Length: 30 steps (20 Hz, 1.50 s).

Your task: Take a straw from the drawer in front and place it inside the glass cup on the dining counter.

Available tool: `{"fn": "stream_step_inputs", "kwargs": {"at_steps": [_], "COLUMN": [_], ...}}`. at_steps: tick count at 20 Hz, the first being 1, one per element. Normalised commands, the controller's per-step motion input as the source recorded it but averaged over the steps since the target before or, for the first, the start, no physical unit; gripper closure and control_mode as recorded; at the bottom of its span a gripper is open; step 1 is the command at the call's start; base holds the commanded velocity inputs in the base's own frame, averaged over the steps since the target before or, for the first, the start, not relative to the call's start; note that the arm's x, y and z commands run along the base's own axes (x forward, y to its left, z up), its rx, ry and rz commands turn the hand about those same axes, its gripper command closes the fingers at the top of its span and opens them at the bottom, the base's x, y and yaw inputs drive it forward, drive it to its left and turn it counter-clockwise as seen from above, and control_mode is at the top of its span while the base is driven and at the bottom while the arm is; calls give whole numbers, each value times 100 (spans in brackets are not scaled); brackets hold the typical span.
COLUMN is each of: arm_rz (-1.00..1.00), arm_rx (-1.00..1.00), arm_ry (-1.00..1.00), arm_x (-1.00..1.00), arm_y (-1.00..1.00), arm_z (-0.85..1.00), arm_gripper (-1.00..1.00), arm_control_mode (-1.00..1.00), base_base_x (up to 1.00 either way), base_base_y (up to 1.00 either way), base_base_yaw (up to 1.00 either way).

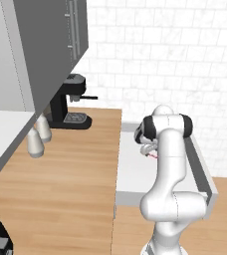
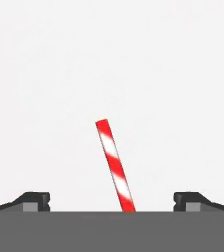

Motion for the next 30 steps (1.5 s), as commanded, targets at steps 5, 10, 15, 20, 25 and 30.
{"fn": "stream_step_inputs", "kwargs": {"at_steps": [5,10,15,20,25,30], "arm_rz": [6,7,6,5,2,1], "arm_rx": [0,0,0,0,0,0], "arm_ry": [0,0,0,0,-2,0], "arm_x": [6,1,0,0,14,28], "arm_y": [0,0,0,-5,-7,-12], "arm_z": [-35,-40,-34,-29,-14,-4], "arm_gripper": [-100,-100,100,100,100,100], "arm_control_mode": [-100,-100,-100,-100,-100,-100], "base_base_x": [0,0,0,0,0,0], "base_base_y": [0,0,0,0,0,0], "base_base_yaw": [0,0,0,0,0,0]}}
